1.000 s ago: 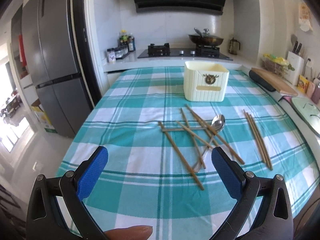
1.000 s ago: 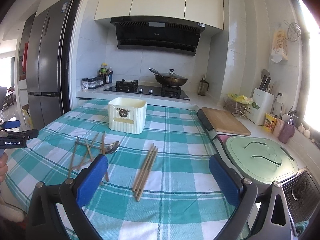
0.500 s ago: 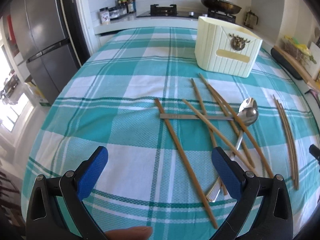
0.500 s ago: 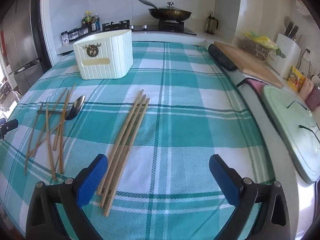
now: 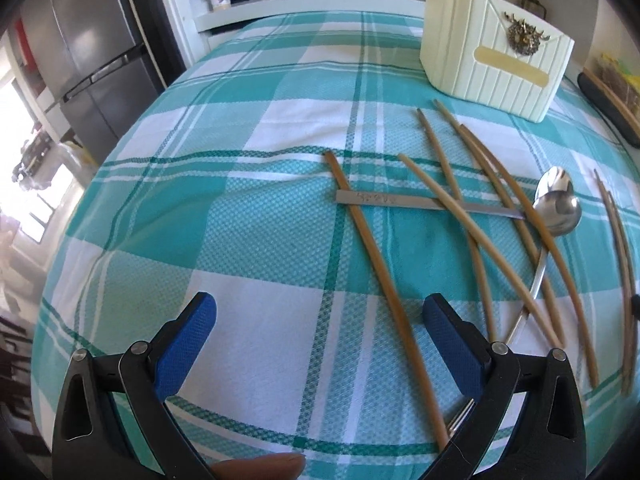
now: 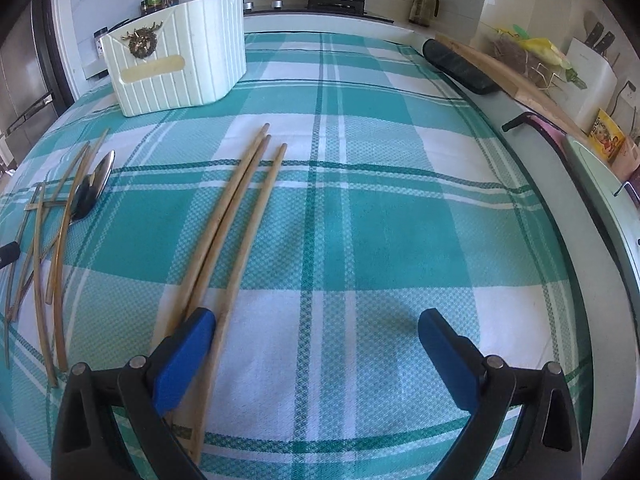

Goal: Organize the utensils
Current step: 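Lower the right tool onto a wooden chopstick while the left tool grasps another chopstick, then lift the held chopsticks upright with both tools and carry them over the cream holder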

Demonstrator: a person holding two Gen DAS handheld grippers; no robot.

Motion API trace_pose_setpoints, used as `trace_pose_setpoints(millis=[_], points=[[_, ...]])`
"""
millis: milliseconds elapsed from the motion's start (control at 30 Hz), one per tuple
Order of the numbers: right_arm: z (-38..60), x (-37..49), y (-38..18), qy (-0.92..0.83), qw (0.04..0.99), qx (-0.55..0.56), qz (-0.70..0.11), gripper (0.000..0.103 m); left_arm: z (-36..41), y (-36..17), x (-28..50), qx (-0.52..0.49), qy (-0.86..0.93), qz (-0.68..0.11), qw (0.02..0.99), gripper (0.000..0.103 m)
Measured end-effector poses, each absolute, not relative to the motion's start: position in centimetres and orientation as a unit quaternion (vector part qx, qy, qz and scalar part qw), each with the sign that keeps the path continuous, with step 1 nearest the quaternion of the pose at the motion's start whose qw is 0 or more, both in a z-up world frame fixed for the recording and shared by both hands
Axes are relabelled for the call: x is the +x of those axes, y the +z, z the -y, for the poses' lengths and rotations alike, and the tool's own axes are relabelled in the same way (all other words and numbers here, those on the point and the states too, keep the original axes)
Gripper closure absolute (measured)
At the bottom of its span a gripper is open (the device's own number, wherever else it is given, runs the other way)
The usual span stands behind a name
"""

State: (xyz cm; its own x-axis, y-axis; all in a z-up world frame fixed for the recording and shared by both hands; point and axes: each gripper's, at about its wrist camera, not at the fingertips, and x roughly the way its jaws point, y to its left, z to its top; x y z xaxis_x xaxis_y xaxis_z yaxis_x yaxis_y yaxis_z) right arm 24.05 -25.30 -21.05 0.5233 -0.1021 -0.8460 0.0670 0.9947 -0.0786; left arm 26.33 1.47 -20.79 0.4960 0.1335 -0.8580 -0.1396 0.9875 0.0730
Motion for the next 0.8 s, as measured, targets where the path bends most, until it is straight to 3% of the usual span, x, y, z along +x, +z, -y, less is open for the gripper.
trace_pose_setpoints(millis=[200,433,567,633,667,700,733,800], points=[[26.7,23.8,-20.8,-0.056,0.864,-0.039,-0.499,0.0,-4.7,-20.7,25.7,0.011,0.075,-0.497,0.864,0.0],[28.4,24.6,-20.8,-0.03,0.843,-0.041,-0.535,0.001,-7.6,-21.1,27.3,-0.009,0.021,-0.551,0.834,0.0],[28.3,27.0,-20.8,0.017,0.826,-0.045,-0.561,0.013,-6.4,-21.0,29.5,0.035,-0.027,-0.569,0.821,0.003],[27.9,28.7,-20.5,0.033,0.822,-0.054,-0.567,0.026,-5.8,-20.7,31.0,0.04,-0.055,-0.57,0.819,0.015],[27.6,29.8,-20.3,0.042,0.82,-0.059,-0.568,0.034,-5.4,-20.4,31.8,0.046,-0.063,-0.571,0.817,0.028],[27.4,30.8,-20.2,0.052,0.817,-0.059,-0.572,0.051,-5.0,-20.1,32.6,0.054,-0.072,-0.57,0.816,0.046],[27.1,31.8,-20.2,0.06,0.813,-0.055,-0.576,0.056,-4.6,-19.9,33.3,0.056,-0.084,-0.572,0.814,0.056],[26.6,33.9,-20.1,0.064,0.808,-0.054,-0.584,0.078,-4.2,-19.8,34.7,0.056,-0.093,-0.575,0.811,0.089]])
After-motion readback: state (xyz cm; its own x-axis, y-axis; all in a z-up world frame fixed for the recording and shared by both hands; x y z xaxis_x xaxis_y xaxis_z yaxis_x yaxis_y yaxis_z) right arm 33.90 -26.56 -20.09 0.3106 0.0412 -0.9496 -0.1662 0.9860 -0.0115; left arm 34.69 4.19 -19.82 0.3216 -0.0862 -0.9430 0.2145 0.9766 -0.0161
